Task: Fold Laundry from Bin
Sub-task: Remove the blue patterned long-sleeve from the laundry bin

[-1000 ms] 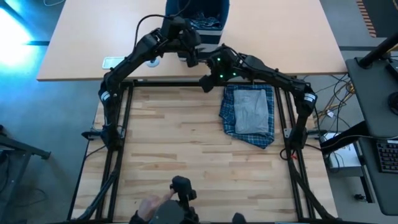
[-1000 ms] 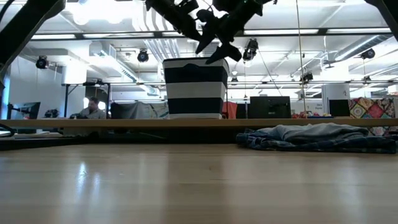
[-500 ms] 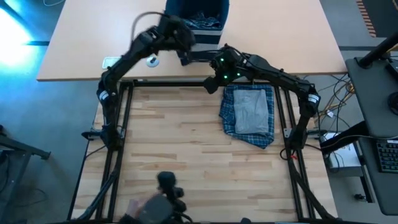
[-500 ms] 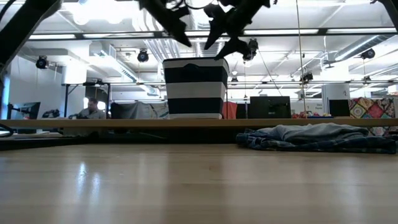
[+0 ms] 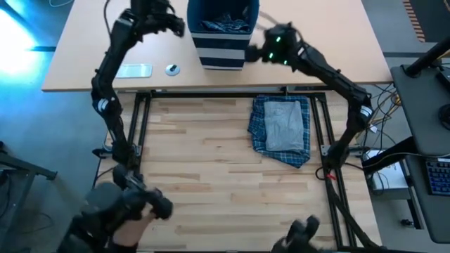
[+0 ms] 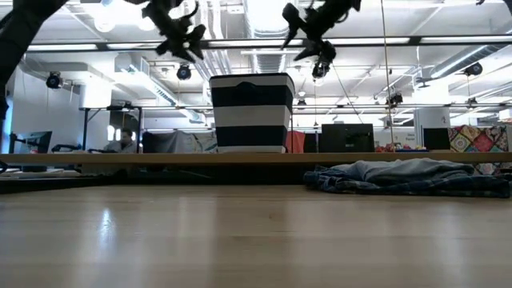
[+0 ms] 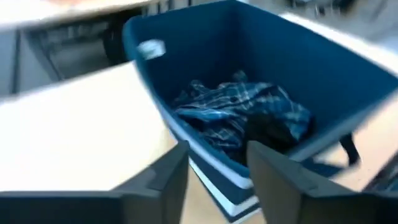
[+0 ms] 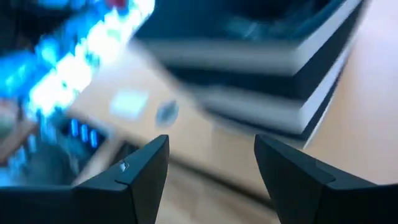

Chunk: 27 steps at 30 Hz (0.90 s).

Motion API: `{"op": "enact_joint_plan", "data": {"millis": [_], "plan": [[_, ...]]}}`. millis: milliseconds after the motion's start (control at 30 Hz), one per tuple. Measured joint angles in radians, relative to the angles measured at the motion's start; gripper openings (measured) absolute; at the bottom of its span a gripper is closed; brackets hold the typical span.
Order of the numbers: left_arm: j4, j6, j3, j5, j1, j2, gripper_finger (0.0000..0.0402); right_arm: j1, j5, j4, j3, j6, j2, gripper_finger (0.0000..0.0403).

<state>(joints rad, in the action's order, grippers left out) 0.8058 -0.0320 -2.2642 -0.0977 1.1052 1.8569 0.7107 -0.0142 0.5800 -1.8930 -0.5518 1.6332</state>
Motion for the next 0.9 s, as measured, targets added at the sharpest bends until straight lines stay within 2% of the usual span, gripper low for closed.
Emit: {"op": "enact_joint_plan", "data": {"millis": [167,300,367,567,700,900], "plan": [[-0.039,0.228,0.000,-0.081,0.095,0.049,0.0225,0.112,-0.066,-0.062,-0.065,-0.063,0.049,0.0233],[-0.096,0.355,0.000,-0.220,0.117,0.113,0.0253,0.179,-0.064,-0.072,-0.175,-0.089,0.136,0.0233],[-0.141,0.428,0.000,-0.258,0.117,0.144,0.0257,0.202,-0.063,-0.063,-0.233,-0.100,0.190,0.0233],[-0.214,0.576,0.000,-0.286,0.116,0.187,0.0253,0.226,-0.046,0.037,-0.460,-0.156,0.390,0.0233],[-0.178,0.615,0.000,-0.279,0.110,0.202,0.0245,0.234,-0.024,-0.016,-0.430,-0.237,0.430,0.0233],[-0.170,0.652,0.000,-0.234,0.078,0.217,0.0233,0.223,-0.040,0.031,-0.435,-0.207,0.444,0.0233]]}}
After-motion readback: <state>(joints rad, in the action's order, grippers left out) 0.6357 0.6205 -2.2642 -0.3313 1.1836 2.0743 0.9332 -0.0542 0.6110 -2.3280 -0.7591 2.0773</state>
